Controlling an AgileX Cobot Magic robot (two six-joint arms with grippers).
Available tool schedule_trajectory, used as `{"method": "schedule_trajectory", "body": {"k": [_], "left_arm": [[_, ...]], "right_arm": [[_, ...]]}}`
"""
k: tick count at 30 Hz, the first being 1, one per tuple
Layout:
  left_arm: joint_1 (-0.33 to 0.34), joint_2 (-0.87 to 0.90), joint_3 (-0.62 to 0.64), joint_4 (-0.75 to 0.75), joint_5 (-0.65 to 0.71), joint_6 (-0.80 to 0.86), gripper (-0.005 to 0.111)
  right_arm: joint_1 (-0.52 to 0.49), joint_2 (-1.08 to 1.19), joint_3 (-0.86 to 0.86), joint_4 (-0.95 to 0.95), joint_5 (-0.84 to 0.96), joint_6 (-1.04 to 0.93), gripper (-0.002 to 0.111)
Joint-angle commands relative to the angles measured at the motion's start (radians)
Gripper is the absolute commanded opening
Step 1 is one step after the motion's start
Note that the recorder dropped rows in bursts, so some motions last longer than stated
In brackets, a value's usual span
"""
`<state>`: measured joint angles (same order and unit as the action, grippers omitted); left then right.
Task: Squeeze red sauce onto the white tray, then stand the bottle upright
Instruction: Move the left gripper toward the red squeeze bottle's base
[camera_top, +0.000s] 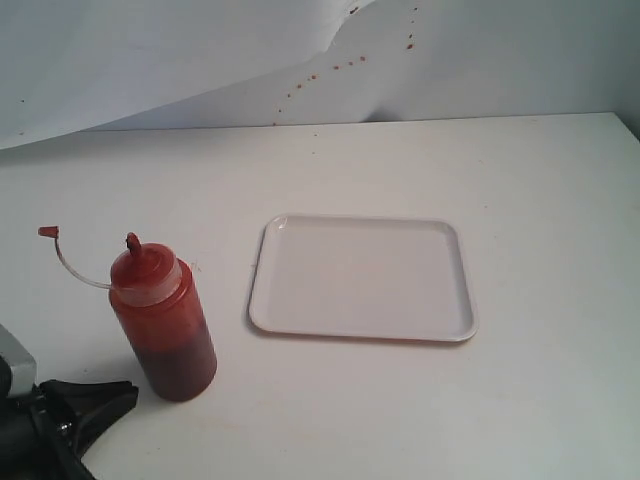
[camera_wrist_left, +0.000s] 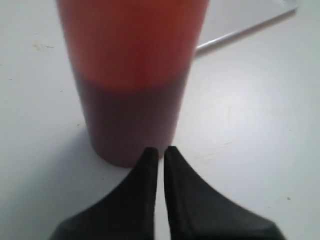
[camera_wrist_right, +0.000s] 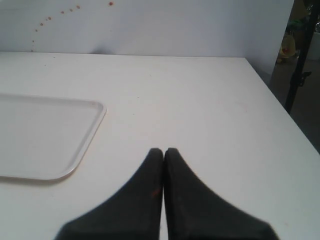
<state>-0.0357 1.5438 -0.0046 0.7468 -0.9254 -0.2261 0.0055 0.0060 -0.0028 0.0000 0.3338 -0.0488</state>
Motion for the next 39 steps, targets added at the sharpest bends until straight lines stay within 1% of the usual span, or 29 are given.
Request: {"method": "schedule_trajectory", "body": {"k": [1, 4, 5, 7, 8, 12, 17, 20, 26, 28, 32, 33, 37, 39], "left_arm": [[0.002, 0.003, 0.005, 0.048, -0.018, 0.000, 0.028], [0.002, 0.003, 0.005, 0.048, -0.028, -0.002, 0.063], [0.002, 0.003, 0.005, 0.044, -0.047, -0.002, 0.078], [0.002, 0.003, 0.005, 0.044, -0.079, 0.017, 0.095], [0.002, 0.003, 0.005, 0.044, -0.098, 0.026, 0.098], [0.002, 0.003, 0.005, 0.059, -0.103, 0.032, 0.099], [0.002, 0.003, -0.013, 0.159, -0.103, 0.010, 0.099], [0.002, 0.005, -0.013, 0.118, -0.095, -0.002, 0.099], [0.002, 0.005, -0.013, 0.159, -0.121, -0.005, 0.099], [0.002, 0.005, -0.013, 0.136, -0.099, -0.005, 0.099], [0.002, 0.005, -0.013, 0.036, -0.034, -0.005, 0.099], [0.002, 0.005, -0.013, 0.036, -0.034, -0.005, 0.099], [0.002, 0.005, -0.013, 0.070, -0.103, -0.039, 0.099], [0.002, 0.005, -0.013, 0.078, -0.096, -0.030, 0.099]], "right_arm": [[-0.006, -0.006, 0.003, -0.006, -0.001, -0.001, 0.000], [-0.006, -0.006, 0.003, -0.006, -0.001, -0.001, 0.000], [-0.006, -0.006, 0.003, -0.006, -0.001, -0.001, 0.000], [-0.006, -0.006, 0.003, -0.006, -0.001, -0.001, 0.000], [-0.006, -0.006, 0.003, -0.006, -0.001, -0.001, 0.000], [-0.006, -0.006, 0.003, -0.006, -0.001, -0.001, 0.000], [-0.006, -0.006, 0.003, -0.006, -0.001, -0.001, 0.000], [-0.006, -0.006, 0.003, -0.006, -0.001, -0.001, 0.000], [-0.006, -0.006, 0.003, -0.006, -0.001, -0.001, 0.000], [-0.006, -0.006, 0.003, -0.006, -0.001, -0.001, 0.000], [-0.006, -0.006, 0.003, -0.006, -0.001, -0.001, 0.000], [-0.006, -0.006, 0.003, -0.006, -0.001, -0.001, 0.000], [-0.006, -0.006, 0.003, -0.006, -0.001, -0.001, 0.000], [-0.006, -0.006, 0.003, -0.006, -0.001, -0.001, 0.000]]}}
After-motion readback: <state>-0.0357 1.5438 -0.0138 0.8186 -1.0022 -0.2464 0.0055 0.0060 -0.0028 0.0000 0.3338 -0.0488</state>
